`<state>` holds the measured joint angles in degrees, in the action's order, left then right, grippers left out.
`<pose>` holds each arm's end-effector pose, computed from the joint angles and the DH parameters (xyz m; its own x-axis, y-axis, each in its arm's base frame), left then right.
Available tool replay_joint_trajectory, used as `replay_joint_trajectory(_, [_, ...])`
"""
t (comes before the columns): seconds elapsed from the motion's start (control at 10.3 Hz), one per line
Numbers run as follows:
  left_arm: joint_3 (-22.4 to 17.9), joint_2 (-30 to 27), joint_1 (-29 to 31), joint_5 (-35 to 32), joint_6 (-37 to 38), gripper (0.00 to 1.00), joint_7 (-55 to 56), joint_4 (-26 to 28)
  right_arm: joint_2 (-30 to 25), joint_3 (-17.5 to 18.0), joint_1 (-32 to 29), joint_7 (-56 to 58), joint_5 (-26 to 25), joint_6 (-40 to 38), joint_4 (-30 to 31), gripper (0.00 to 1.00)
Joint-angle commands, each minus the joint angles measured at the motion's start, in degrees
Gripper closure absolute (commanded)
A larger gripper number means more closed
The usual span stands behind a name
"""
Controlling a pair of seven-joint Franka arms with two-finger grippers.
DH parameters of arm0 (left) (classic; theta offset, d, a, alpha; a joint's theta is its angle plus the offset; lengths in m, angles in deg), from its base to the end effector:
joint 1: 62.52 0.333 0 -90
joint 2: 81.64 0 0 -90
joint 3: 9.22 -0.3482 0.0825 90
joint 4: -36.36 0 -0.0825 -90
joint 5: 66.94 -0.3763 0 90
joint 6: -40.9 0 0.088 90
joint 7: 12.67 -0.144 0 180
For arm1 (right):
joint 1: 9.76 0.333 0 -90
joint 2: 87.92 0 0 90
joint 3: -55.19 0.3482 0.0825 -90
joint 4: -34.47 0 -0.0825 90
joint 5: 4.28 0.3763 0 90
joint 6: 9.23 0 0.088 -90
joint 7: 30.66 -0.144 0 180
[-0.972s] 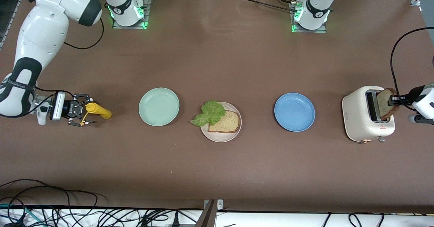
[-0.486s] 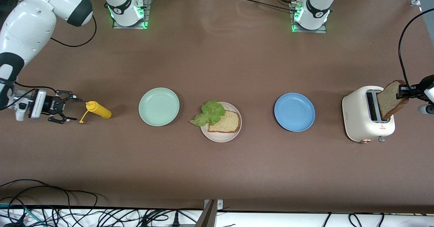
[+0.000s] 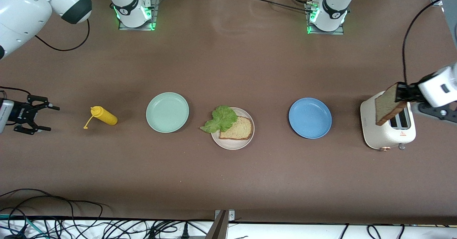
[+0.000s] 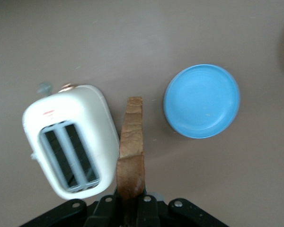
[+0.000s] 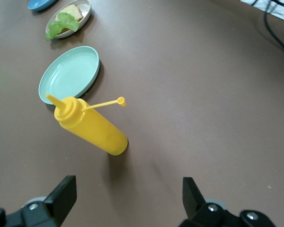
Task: Make sandwich on beige plate with both arms
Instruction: 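Lift the bread slice out of the toaster with the left gripper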
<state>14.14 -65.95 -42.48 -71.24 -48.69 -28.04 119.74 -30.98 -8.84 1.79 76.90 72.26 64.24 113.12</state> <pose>0.6181 0.0040 0.5230 0.9382 -0.3211 -0.1288 -0.3144 -0.9467 0.0697 0.6528 -0.2409 0.2942 0.5756 0.6108 0.5437 0.8166 -0.4645 -0.3426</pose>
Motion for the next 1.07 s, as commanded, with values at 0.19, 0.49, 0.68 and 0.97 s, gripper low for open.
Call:
replay_joint_trajectory(0.19, [1.34,5.39,-6.40,13.06,0.82,1.00,12.09,-1.38,-1.04,-4.86,1.44,-16.37,-1.22,-4.30,-7.89,0.01])
replay_joint_trajectory(0.49, [1.25,11.36,-9.15,25.80,-1.53,1.00,17.13,-2.61,-1.04,-9.96,6.18,-28.69,-1.22,-4.04,-12.19,0.01])
replay_joint_trajectory(0.68, [1.25,16.63,-10.98,34.23,-6.19,1.00,17.04,-2.70,-0.95,-15.57,11.71,-34.76,-1.48,-3.51,-12.82,0.01])
replay_joint_trajectory(0.97, [1.25,21.48,-15.55,43.74,-13.04,1.00,16.60,-2.61,-3.39,-13.33,15.59,-47.58,-8.82,-0.81,-12.91,0.01])
